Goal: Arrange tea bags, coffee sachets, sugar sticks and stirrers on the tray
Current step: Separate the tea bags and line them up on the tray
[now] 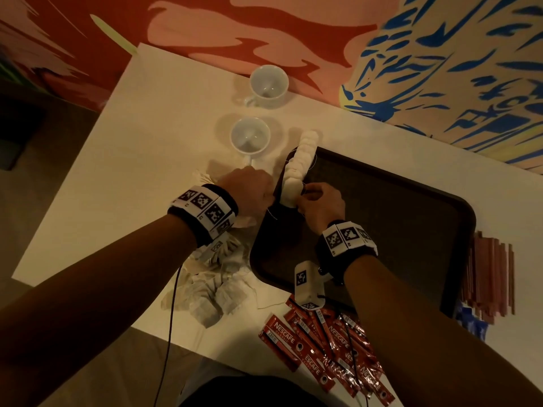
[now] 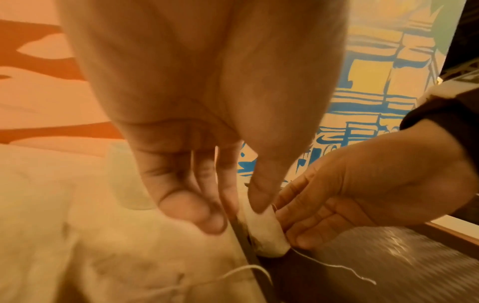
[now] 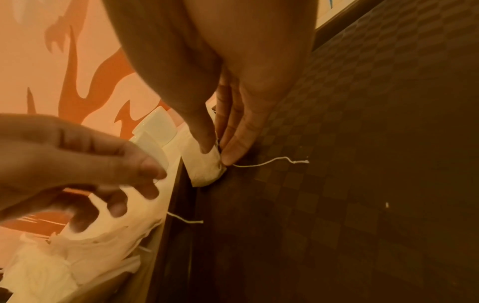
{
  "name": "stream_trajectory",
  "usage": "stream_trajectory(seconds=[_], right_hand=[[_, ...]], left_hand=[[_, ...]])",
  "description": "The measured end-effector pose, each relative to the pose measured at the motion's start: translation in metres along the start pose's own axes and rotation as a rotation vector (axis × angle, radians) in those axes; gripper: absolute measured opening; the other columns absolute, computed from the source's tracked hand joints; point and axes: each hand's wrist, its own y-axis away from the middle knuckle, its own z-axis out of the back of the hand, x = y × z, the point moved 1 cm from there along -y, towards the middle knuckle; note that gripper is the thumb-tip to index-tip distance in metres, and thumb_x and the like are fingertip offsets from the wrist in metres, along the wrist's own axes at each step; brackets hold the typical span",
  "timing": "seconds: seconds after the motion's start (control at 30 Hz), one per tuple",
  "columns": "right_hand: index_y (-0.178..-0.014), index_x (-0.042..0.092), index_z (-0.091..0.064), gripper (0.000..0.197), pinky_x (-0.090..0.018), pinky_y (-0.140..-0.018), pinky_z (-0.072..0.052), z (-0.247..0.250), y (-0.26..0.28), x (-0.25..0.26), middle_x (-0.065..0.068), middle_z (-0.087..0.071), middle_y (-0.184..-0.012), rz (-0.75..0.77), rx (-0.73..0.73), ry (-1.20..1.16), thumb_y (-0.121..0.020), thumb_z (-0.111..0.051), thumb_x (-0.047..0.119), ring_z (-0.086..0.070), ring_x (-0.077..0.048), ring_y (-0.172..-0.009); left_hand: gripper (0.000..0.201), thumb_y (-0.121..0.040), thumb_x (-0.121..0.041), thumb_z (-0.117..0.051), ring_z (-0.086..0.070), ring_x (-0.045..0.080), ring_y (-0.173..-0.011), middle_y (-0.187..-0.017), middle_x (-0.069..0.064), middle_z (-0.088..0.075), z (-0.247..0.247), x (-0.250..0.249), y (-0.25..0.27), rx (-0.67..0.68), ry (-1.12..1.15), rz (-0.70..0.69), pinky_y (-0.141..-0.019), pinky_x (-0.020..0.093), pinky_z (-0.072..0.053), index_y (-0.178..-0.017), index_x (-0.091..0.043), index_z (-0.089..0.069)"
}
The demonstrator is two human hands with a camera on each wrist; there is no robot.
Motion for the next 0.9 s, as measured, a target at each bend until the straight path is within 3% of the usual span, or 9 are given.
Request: stream_trajectory(seconds=[0.07, 0.2, 0.57, 0.73, 0.8, 0.9], right_hand=[[-0.122, 0.019, -0.064, 0.034, -0.039, -0.091, -0.059, 0.000, 0.000, 0.000, 0.000, -0.071, -0.110, 0.002, -0.004, -0.008, -0.090, -0.073, 0.015, -0.070, -0.017, -0.099], [-0.125, 0.018, -0.064, 0.034, -0.038, -0.093, -0.058, -0.002, 0.002, -0.001, -0.001, -0.072, -0.112, 0.026, -0.009, -0.014, -0.092, -0.070, 0.013, -0.069, -0.016, -0.100], [-0.128, 0.016, -0.064, 0.034, -0.038, -0.093, -0.058, -0.004, 0.007, -0.002, -0.002, -0.072, -0.114, 0.069, 0.022, 0.040, -0.094, -0.066, 0.013, -0.070, -0.017, -0.101], [-0.131, 0.018, -0.062, 0.036, -0.042, -0.091, -0.059, 0.003, 0.009, 0.002, -0.003, -0.072, -0.115, 0.086, 0.087, 0.109, -0.095, -0.063, 0.015, -0.070, -0.021, -0.100], [-0.134, 0.017, -0.059, 0.040, -0.043, -0.092, -0.059, 0.007, 0.013, 0.004, -0.004, -0.071, -0.118, 0.093, 0.124, 0.117, -0.095, -0.064, 0.016, -0.070, -0.022, -0.102], [-0.135, 0.017, -0.057, 0.043, -0.041, -0.091, -0.059, 0.015, 0.022, 0.007, -0.001, -0.070, -0.115, 0.096, 0.146, 0.080, -0.094, -0.068, 0.017, -0.069, -0.019, -0.100]], left_hand=[[0.022, -0.092, -0.038, -0.061, -0.065, 0.024, -0.092, -0.100, 0.001, -0.070, 0.001, -0.006, -0.005, -0.094, 0.144, 0.007, -0.084, 0.038, -0.052, -0.106, -0.020, -0.062], [0.032, -0.094, -0.035, -0.061, -0.062, 0.022, -0.102, -0.107, 0.001, -0.070, -0.006, -0.013, -0.015, -0.140, 0.171, 0.006, -0.088, 0.039, -0.049, -0.120, -0.017, -0.057], [0.033, -0.093, -0.027, -0.061, -0.063, 0.025, -0.104, -0.112, 0.003, -0.069, -0.007, -0.012, -0.018, -0.170, 0.175, -0.016, -0.092, 0.044, -0.051, -0.124, -0.016, -0.058], [0.026, -0.093, -0.024, -0.062, -0.066, 0.021, -0.097, -0.107, 0.000, -0.072, 0.003, -0.004, -0.005, -0.181, 0.284, -0.009, -0.089, 0.035, -0.051, -0.118, -0.016, -0.065], [0.023, -0.093, -0.025, -0.063, -0.066, 0.012, -0.088, -0.104, -0.003, -0.072, 0.010, 0.001, 0.005, -0.208, 0.356, -0.008, -0.083, 0.027, -0.051, -0.115, -0.019, -0.067], [0.018, -0.093, -0.027, -0.065, -0.059, -0.005, -0.075, -0.101, -0.007, -0.069, 0.022, 0.010, 0.025, -0.255, 0.439, 0.003, -0.070, 0.009, -0.040, -0.111, -0.024, -0.069]])
